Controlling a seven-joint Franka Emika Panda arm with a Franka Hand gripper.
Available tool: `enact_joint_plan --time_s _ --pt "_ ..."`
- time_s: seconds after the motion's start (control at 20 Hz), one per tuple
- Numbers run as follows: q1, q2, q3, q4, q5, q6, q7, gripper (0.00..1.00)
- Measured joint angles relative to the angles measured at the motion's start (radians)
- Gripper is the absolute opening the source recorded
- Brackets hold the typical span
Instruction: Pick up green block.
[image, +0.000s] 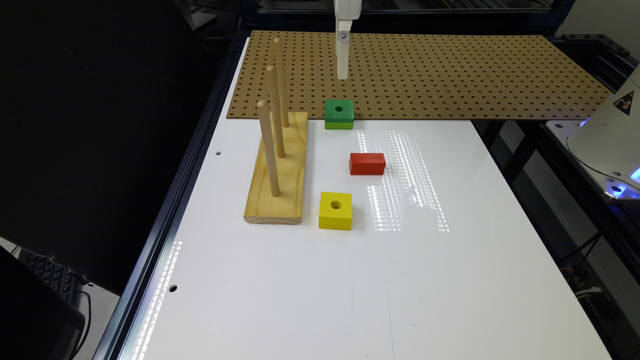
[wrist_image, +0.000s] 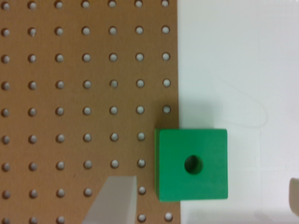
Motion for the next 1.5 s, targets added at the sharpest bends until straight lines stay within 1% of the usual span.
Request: enact_joint_plan --time_s 0.1,0.25,0.35,0.45,0.55,1.25,1.35,1.5 --pt "0.000 -0.023 0.000 -0.029 0.0000 0.002 0.000 1.00" --pt "0.000 -0.072 0.000 -0.083 0.0000 0.004 0.000 1.00" --pt "0.000 -0.099 0.000 -0.110 0.0000 0.006 0.000 1.00" --pt "0.000 -0.120 0.000 -0.128 0.0000 0.007 0.000 1.00" --pt "0.000 -0.126 0.000 -0.133 0.0000 0.007 0.000 1.00" --pt "0.000 -0.123 0.000 -0.134 0.0000 0.017 0.000 1.00" --pt "0.000 -0.117 0.000 -0.138 0.0000 0.028 0.000 1.00" --pt "0.000 -0.088 0.000 -0.153 0.0000 0.074 0.000 1.00"
